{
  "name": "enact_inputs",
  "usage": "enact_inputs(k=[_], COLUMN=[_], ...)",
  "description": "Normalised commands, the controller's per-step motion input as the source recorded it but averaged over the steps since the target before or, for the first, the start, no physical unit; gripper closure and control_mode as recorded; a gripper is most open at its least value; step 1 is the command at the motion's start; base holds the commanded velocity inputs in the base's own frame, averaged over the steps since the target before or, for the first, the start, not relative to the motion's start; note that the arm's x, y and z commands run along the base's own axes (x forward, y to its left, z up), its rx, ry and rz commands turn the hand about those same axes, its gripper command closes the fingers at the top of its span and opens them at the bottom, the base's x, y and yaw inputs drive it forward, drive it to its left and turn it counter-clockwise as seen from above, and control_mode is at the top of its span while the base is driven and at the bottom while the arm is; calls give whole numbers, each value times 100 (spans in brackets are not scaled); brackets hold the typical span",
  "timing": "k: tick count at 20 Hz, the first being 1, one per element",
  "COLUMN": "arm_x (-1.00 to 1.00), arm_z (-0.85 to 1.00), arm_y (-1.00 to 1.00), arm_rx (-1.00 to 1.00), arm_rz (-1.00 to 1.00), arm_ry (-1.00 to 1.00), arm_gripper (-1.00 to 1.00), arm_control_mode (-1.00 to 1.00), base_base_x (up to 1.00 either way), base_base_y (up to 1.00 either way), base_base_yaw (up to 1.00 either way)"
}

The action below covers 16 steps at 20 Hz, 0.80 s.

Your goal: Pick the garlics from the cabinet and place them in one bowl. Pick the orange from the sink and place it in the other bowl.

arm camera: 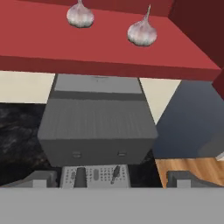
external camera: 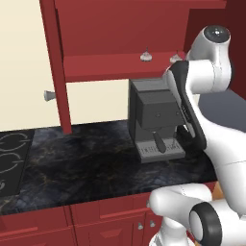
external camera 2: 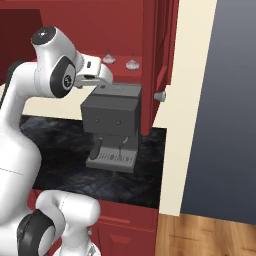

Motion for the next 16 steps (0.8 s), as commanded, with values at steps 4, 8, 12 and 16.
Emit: enact_inputs(k=[4, 8, 12, 16], arm_x=[10, 22, 42, 49], arm_z=[31, 19, 1, 0], arm_y=[-23, -16, -13, -14], arm_rx=[-2, -1, 0, 0], arm_rz=[-7, -6, -5, -4], arm_ry=[-11, -8, -1, 0], arm_gripper=[-100, -100, -100, -100], arm_control_mode=[-100, -100, -100, -100], base_base_x=[0, 0, 0, 0], base_base_y=[0, 0, 0, 0], base_base_yaw=[0, 0, 0, 0])
